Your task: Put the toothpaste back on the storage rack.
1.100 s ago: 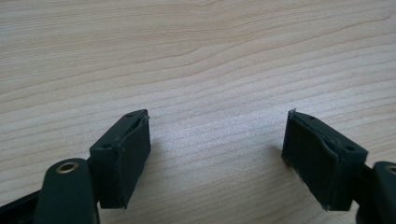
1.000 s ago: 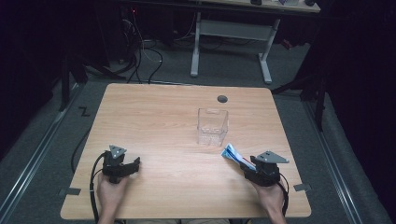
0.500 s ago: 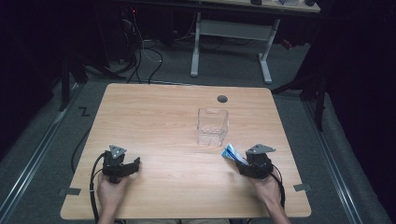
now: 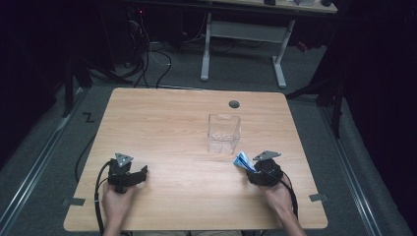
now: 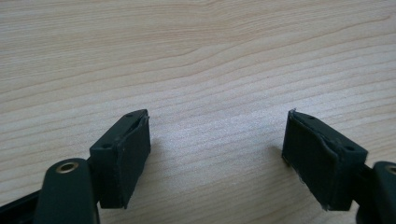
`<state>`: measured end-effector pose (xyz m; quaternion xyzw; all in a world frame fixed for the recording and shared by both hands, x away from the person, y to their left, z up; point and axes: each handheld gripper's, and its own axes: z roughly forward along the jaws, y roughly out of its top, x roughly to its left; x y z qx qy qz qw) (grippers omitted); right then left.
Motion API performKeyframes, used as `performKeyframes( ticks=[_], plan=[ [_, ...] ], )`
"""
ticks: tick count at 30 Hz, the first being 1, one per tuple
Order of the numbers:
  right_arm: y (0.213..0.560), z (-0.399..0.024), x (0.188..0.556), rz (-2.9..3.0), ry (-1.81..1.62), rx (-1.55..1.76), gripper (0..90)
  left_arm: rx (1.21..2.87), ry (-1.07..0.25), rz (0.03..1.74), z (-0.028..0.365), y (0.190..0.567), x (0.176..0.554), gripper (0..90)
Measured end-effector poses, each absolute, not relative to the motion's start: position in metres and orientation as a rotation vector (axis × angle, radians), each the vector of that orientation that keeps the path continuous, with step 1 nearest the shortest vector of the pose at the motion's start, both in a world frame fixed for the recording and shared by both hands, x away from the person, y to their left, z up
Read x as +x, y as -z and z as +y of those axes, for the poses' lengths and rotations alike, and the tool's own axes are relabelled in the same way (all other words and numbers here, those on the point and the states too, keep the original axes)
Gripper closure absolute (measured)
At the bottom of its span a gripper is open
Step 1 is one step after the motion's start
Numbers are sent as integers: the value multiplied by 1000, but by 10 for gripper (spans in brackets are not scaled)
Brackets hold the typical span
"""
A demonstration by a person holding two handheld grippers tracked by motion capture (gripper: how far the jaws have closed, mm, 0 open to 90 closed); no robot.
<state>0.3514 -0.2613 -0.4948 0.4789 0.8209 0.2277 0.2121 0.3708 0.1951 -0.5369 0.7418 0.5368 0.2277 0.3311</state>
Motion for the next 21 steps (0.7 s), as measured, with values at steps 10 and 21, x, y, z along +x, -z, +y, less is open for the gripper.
performKeyframes(
  ticks=[10,21],
  plan=[
    [497,-257,360,2312,-554,1330,465,1940,-595,1403,195,537,371,237],
    [497,-261,366,2343,-538,1342,576,1939,-596,1403,195,537,371,238]
  ],
)
